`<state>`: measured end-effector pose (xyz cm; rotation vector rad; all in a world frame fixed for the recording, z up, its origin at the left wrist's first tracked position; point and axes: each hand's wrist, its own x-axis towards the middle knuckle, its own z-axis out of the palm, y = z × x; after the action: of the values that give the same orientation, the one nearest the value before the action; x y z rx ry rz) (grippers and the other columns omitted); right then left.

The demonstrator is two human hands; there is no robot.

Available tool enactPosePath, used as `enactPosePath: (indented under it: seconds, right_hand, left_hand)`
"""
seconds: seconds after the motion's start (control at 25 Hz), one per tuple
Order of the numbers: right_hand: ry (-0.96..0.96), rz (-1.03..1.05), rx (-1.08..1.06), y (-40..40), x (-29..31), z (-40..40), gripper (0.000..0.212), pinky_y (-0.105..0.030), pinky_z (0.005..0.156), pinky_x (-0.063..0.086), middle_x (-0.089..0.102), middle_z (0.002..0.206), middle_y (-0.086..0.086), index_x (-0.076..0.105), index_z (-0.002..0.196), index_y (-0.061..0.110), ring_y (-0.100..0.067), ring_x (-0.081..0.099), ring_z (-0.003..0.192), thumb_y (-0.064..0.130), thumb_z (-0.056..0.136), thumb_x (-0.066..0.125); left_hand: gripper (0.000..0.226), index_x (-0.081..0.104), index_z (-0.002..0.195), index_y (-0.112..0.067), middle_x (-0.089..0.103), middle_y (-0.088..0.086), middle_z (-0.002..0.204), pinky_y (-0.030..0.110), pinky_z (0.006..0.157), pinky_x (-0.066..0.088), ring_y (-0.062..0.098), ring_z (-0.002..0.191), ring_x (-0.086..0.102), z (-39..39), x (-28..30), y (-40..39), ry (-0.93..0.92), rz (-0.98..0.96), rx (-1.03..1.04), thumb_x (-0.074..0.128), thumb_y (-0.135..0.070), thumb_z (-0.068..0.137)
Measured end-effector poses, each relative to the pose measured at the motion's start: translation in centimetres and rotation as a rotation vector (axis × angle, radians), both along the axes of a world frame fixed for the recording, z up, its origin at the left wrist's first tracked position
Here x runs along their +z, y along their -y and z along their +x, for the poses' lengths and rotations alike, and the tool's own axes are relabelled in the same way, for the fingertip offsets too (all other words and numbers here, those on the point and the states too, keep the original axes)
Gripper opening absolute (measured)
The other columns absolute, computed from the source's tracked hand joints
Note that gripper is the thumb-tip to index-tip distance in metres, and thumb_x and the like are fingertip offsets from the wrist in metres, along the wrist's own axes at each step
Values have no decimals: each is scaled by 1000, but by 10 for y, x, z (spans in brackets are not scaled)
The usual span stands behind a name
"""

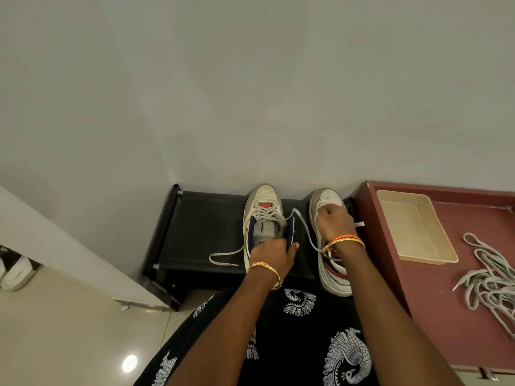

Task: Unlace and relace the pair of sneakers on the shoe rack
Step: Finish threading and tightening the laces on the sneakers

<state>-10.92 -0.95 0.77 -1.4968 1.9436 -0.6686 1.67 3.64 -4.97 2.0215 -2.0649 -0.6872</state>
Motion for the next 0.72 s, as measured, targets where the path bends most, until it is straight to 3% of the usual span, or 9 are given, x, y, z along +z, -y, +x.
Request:
enactPosePath:
  seconds: [0.08,0.16,0.2,0.28,0.36,0.44,0.56,0.64,0.72]
  right_hand:
    - [88,37,-70,0,0,-7,28,-34,82,46,63,108,-17,60,111,2,-32,57,95,3,90,42]
    - [164,24,-59,-4,0,-7,31,-27,71,47,66,106,-10,60,111,5,-25,59,85,-4,89,41]
    - [191,8,-41,-6,2,-3,33,-23,70,46,67,102,-7,61,111,6,-20,60,83,-8,89,41]
    - [285,-35,-45,-6,2,6,32,-28,77,50,67,100,-8,55,112,9,-21,63,88,-9,89,43]
    - [378,-44,-63,-3,6,18,19,-30,61,51,65,97,-12,41,104,12,-22,63,70,-3,94,42]
    - [331,1,-24,2,8,30,2,-26,48,44,65,88,-14,42,97,8,-21,59,57,9,98,40]
    - [46,98,167,12,6,40,37,-27,61,39,58,65,-10,57,71,6,-21,53,60,28,98,47]
    - [-3,158,264,16,2,46,40,-28,67,41,52,60,-8,55,61,8,-18,48,58,23,98,48]
    - [-21,184,341,20,-2,52,24,-33,86,46,67,90,-15,70,90,0,-25,62,85,10,96,48]
  left_hand:
    - [35,61,104,-11,61,10,104,36,80,50,24,100,56,9,7,-4,-54,-232,90,40,-38,98]
    - [32,55,120,-12,52,10,120,34,88,46,24,112,46,25,10,2,37,-362,208,46,-30,95]
    - [35,51,124,-12,48,10,124,34,91,44,25,115,43,34,11,7,57,-331,284,48,-30,94]
    - [37,54,123,-11,54,10,120,32,89,46,23,109,50,50,15,18,-77,-199,416,54,-31,93]
    - [31,62,115,-8,65,10,108,31,87,50,20,97,60,58,14,28,-315,-76,448,59,-27,90]
    - [28,64,112,-7,67,10,103,35,91,51,22,94,62,65,10,34,-478,34,491,59,-24,91]
    - [25,62,110,-2,64,11,102,43,94,50,26,98,61,74,9,42,-689,240,586,53,-19,94]
    - [22,60,110,-2,61,12,102,43,95,50,29,104,60,77,12,46,-763,332,624,50,-15,96]
    - [18,59,107,-3,60,12,102,39,94,50,30,104,58,78,16,47,-810,382,641,47,-12,97]
